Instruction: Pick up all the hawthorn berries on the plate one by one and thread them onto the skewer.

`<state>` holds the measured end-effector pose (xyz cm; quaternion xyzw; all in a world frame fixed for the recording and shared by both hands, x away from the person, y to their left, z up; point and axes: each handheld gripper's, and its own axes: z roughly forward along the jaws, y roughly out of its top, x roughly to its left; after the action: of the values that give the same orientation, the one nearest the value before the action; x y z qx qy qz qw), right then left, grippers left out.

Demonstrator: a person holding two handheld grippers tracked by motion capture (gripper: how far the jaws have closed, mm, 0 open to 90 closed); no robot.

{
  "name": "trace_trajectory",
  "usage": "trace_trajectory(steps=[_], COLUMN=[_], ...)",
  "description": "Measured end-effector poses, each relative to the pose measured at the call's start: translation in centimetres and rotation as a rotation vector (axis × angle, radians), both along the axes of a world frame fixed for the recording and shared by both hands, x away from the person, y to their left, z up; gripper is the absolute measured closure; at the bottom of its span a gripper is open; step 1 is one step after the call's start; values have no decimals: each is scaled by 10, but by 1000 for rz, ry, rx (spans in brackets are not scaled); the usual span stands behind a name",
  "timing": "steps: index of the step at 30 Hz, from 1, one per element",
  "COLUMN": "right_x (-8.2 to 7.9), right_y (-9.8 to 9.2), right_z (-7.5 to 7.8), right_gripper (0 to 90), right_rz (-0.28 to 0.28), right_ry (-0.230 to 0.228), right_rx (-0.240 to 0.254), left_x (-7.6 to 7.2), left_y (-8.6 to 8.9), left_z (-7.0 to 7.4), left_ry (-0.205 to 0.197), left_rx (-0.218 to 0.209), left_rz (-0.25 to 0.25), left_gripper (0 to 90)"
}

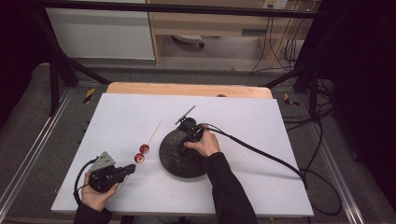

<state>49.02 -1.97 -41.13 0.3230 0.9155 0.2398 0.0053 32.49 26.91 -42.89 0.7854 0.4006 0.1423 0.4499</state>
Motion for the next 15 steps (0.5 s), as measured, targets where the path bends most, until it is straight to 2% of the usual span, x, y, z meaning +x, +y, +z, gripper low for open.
trace_trajectory(steps=[5,15], right_x=[1,1], right_y=[-1,0], right_z=[1,-1], right_gripper=[599,624], right_rz=[-2,-10], right_ry=[18,42], right_rx=[-6,-20], left_x=[0,0], left_y=[0,0], left_z=[0,0], left_ry=[1,0], left_rx=[1,2], left_rz=[-1,0], left_gripper=[886,886])
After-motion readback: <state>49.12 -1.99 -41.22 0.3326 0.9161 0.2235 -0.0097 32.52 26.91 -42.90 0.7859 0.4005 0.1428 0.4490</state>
